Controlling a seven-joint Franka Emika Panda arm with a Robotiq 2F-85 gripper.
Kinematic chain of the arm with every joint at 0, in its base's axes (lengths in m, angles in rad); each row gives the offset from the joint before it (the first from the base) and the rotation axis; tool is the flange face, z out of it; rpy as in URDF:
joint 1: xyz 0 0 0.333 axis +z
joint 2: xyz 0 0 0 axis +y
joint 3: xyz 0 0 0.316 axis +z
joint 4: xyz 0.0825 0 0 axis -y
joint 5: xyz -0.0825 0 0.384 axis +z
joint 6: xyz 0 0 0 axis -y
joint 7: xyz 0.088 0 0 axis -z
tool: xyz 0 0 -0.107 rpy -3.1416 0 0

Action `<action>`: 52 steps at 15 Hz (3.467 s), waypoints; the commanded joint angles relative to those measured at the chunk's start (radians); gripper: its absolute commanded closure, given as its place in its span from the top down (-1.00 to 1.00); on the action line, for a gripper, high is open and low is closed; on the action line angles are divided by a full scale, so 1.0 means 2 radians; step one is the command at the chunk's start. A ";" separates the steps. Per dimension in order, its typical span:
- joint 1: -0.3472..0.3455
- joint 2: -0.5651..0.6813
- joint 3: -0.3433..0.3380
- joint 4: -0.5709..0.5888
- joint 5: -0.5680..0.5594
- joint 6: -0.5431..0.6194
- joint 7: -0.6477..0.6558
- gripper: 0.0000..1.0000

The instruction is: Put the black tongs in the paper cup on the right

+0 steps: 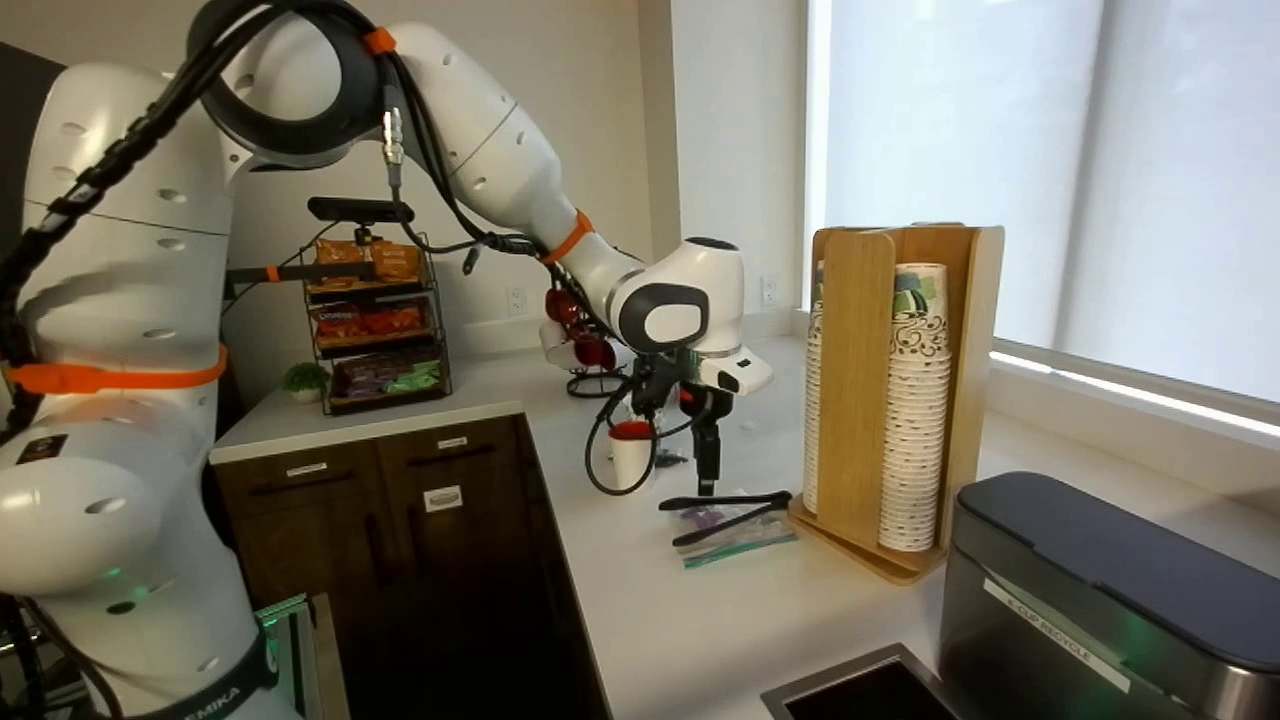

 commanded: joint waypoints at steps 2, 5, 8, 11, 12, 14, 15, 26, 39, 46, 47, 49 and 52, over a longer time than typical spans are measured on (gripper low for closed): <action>0.020 0.018 -0.018 0.007 -0.009 0.056 0.033 1.00; 0.029 0.055 -0.031 0.029 -0.011 0.122 0.059 1.00; 0.030 0.048 -0.035 0.023 -0.004 0.115 0.057 1.00; 0.034 0.076 -0.044 0.047 -0.004 0.113 0.078 1.00; 0.032 0.080 -0.041 0.049 -0.002 0.122 0.069 1.00; 0.026 0.092 -0.031 0.055 0.008 0.148 0.045 1.00; 0.024 0.099 -0.028 0.060 0.011 0.155 0.034 1.00; 0.022 0.128 -0.014 0.079 0.034 0.171 0.018 1.00; 0.018 0.208 0.006 0.160 0.056 0.161 0.008 1.00; 0.019 0.219 0.003 0.173 0.054 0.158 0.010 0.04; 0.019 0.219 0.003 0.173 0.053 0.159 0.010 -0.10; 0.020 0.218 0.002 0.172 0.052 0.161 0.010 -0.41; 0.023 0.210 0.001 0.164 0.050 0.167 0.009 -0.84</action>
